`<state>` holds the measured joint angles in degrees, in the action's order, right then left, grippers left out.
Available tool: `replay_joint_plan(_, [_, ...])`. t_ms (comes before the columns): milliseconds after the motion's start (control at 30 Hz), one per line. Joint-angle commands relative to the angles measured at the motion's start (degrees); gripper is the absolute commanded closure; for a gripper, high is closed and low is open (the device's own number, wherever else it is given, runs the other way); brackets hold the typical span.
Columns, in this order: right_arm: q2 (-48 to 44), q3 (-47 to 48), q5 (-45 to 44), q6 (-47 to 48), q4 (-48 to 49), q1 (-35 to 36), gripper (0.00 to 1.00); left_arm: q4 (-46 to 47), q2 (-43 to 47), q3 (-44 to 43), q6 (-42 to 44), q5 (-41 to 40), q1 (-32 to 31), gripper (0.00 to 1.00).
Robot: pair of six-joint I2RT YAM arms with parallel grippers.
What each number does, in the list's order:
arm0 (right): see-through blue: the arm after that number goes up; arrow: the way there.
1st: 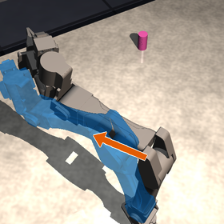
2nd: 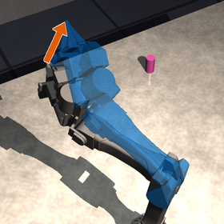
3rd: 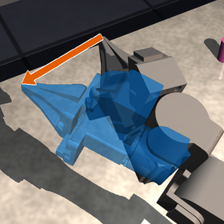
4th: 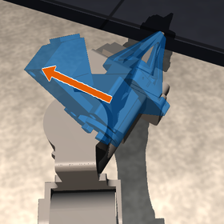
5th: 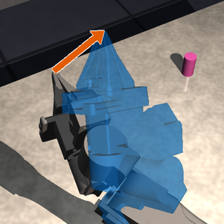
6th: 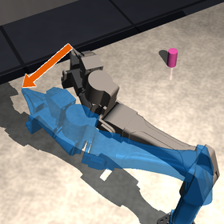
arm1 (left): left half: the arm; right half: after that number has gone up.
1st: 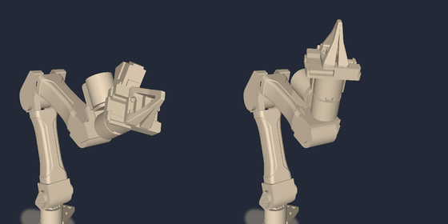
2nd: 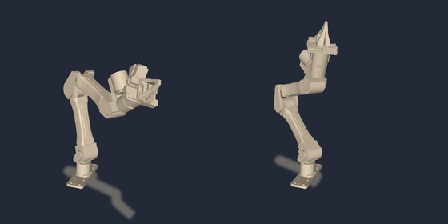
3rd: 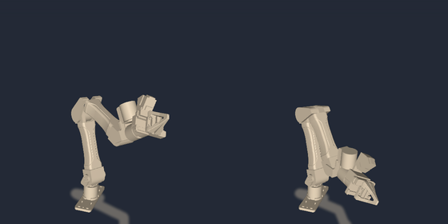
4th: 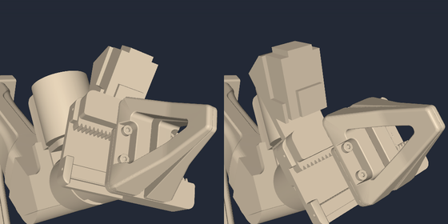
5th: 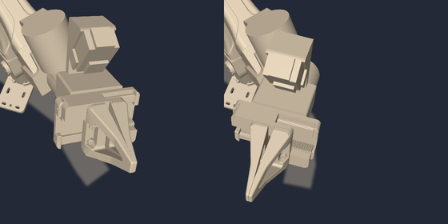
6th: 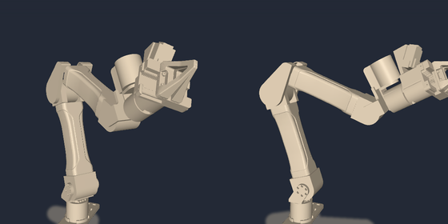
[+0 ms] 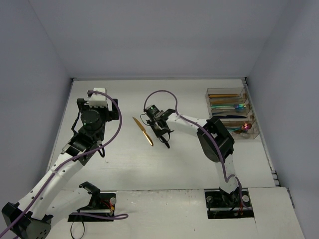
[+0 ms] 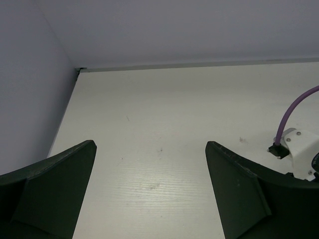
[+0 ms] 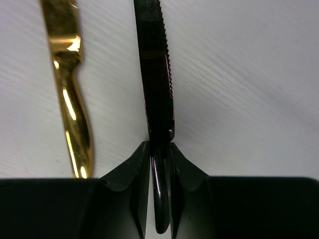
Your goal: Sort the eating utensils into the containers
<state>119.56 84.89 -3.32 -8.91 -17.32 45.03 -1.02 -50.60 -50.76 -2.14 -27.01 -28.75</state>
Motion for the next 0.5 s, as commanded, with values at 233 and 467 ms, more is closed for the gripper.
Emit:
replay_joint_plan(233, [0.0, -5.8, 1.3, 2.2, -16.6, -4.2, 0.85, 2.9, -0.6, -2.7, -0.8, 0.6, 0.5, 0.1])
replay_joint_plan(467, [2.7, -5.6, 4.4, 2.2, -17.0, -4.8, 0.85, 2.9, -0.7, -2.7, -0.7, 0.2, 0.5, 0.1])
